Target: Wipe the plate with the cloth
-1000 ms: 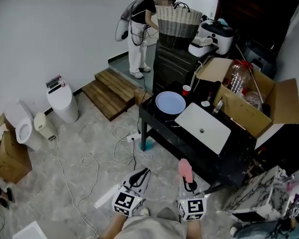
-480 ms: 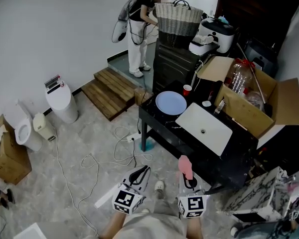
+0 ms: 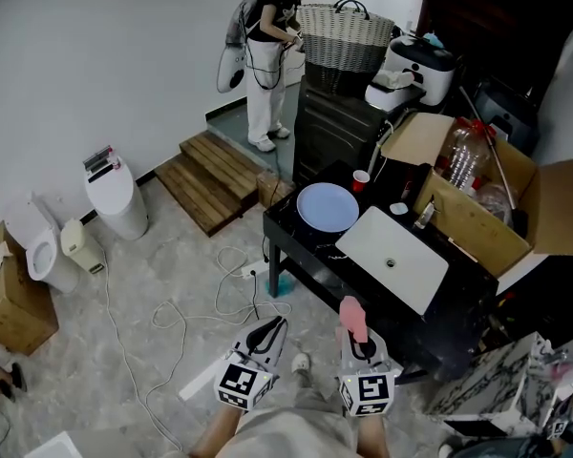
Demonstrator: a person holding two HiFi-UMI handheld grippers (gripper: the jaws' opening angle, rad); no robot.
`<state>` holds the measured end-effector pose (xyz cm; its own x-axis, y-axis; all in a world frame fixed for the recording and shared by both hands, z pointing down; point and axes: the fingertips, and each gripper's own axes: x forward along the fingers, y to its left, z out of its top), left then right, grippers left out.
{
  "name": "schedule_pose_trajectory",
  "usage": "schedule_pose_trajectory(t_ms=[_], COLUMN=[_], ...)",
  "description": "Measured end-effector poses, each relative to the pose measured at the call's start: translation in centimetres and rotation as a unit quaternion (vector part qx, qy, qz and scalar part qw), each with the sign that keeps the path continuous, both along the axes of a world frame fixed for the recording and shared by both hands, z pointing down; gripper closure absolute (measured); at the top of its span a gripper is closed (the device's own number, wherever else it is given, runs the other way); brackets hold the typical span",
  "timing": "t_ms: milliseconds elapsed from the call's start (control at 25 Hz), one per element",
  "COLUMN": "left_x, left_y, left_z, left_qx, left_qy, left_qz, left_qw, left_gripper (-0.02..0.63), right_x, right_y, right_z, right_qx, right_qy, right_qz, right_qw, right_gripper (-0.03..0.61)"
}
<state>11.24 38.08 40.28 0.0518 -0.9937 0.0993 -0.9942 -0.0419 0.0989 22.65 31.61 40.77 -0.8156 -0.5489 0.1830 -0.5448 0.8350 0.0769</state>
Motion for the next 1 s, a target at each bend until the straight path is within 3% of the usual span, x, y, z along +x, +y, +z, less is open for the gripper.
schedule_pose_trajectory(t_ms=[1000], left_x=[-4.4], left_y=[-17.8], left_z=[-0.4], left_qx=[-0.012], left_qy=[-0.006], left_qz=[-0.019], left_qw=[0.9997], left_gripper=[0.584], right_x=[-5.0], right_y=[-18.3], right_z=[0.4], right_qx=[-0.02], right_qy=[0.0], right_qz=[-0.02], right_qw=[1.0], right_gripper=[0.546])
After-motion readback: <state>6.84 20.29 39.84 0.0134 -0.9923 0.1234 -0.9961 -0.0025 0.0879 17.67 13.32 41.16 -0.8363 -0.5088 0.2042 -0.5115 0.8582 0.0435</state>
